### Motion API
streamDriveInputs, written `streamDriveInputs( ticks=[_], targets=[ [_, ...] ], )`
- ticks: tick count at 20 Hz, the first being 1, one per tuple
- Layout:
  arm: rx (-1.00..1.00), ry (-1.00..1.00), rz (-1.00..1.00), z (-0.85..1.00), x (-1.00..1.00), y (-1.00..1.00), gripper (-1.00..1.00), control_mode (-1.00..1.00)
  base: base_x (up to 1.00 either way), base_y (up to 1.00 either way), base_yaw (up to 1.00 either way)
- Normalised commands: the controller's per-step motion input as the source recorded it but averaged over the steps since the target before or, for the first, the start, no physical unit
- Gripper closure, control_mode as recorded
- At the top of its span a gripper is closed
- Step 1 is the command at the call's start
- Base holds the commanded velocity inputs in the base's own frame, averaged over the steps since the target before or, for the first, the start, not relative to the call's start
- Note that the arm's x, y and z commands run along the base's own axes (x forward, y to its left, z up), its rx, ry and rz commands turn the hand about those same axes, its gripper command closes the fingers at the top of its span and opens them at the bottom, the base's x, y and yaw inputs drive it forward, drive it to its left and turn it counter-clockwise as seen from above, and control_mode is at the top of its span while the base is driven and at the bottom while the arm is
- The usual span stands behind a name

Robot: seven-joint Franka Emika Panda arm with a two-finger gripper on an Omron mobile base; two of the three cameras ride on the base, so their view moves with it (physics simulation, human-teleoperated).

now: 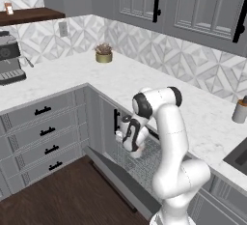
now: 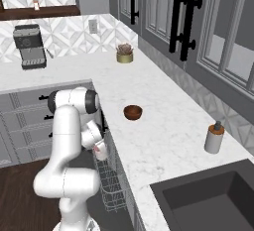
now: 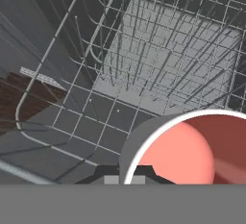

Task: Pick up the cup and bowl from the counter, place them in the dishwasher, and close the dishwasher door.

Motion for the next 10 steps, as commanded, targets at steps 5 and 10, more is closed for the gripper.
streamDriveInputs(
  ticks=[5, 10],
  targets=[
    [0.0, -0.01, -0.01, -0.1, -0.23, -0.25, 1.0, -1.0, 0.0, 0.0, 0.0],
    [0.0, 0.0, 0.0, -0.29, -0.13, -0.13, 1.0, -1.0, 0.0, 0.0, 0.0]
  ],
)
